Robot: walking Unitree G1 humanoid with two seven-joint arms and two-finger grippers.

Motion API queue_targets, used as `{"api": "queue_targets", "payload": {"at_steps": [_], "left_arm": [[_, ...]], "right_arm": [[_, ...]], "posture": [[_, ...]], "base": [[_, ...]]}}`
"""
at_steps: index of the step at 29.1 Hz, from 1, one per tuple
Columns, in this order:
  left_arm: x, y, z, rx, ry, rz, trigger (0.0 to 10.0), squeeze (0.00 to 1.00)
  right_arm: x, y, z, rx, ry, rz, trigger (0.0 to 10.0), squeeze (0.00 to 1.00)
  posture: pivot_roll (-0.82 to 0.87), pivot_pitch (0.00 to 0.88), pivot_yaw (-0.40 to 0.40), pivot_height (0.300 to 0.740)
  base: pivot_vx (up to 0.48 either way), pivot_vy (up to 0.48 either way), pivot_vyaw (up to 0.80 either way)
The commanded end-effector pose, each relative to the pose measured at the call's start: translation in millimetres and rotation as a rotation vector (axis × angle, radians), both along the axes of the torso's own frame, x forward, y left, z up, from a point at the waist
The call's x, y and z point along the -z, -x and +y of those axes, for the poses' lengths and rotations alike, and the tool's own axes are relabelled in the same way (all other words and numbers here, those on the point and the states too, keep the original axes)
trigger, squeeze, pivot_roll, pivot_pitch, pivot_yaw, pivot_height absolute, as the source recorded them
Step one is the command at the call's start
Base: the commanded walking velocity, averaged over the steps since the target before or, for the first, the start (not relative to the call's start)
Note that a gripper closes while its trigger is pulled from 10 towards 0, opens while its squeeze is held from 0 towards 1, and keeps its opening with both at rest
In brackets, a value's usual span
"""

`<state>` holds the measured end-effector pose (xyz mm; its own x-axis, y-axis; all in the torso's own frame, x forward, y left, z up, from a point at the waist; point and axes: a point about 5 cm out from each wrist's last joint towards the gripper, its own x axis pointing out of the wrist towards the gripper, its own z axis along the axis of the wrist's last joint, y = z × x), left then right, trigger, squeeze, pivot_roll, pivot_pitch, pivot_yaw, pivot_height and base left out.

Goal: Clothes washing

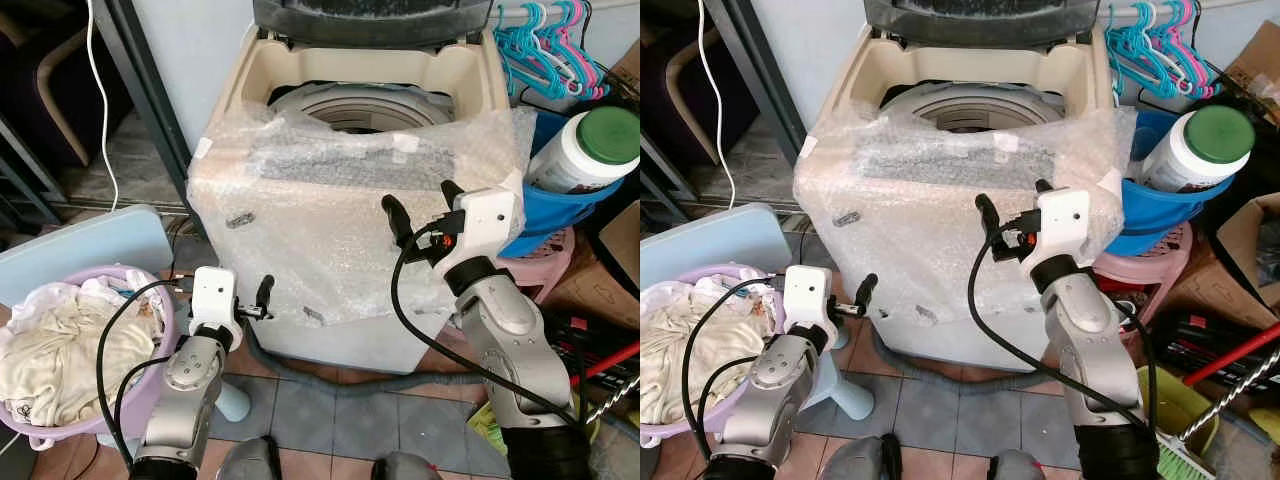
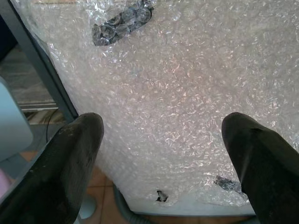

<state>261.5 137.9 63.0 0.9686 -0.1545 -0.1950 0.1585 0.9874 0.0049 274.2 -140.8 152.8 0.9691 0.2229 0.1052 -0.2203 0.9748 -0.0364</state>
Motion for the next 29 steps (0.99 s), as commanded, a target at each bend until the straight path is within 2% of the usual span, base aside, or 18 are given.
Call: {"api": "queue_targets", "payload": {"at_steps": [1, 2, 3, 7, 13, 29], "left_arm": [[-6, -1.4, 2.5, -0.023, 0.003, -0.037, 10.0, 0.0], [-7, -1.5, 2.5, -0.025, 0.002, -0.042, 10.0, 0.0], [-8, -1.5, 2.1, -0.027, 0.008, -0.05, 10.0, 0.0], [-14, -2.4, -2.8, -0.009, 0.017, -0.09, 10.0, 0.0], [-14, -5.4, -4.4, 0.001, 0.017, -0.085, 10.0, 0.0], [-12, -8.8, -9.3, 0.019, -0.004, -0.064, 10.0, 0.0]], "right_arm": [[-3, 4.7, 3.9, 0.031, 0.016, -0.034, 10.0, 0.99], [-2, 5.3, 3.7, 0.039, 0.018, -0.034, 10.0, 0.99], [0, 6.2, 2.8, 0.052, 0.024, -0.033, 10.0, 0.0], [7, 10.4, 1.5, 0.069, 0.03, -0.02, 10.0, 0.0], [10, 10.1, 2.1, 0.099, 0.014, -0.015, 10.0, 0.0], [2, -3.5, -1.4, 0.118, -0.038, -0.031, 10.0, 0.0]], "posture": [[-0.11, 0.11, 0.062, 0.74], [-0.11, 0.11, 0.062, 0.74], [-0.12, 0.109, 0.059, 0.74], [-0.13, 0.101, 0.056, 0.74], [-0.12, 0.08, 0.061, 0.74], [-0.11, 0.058, 0.06, 0.74]], "base": [[0.0, 0.0, 0.0], [0.0, 0.0, 0.0], [0.0, 0.0, 0.0], [0.0, 0.0, 0.0], [0.0, 0.046, 0.0], [0.0, 0.437, 0.0]]}}
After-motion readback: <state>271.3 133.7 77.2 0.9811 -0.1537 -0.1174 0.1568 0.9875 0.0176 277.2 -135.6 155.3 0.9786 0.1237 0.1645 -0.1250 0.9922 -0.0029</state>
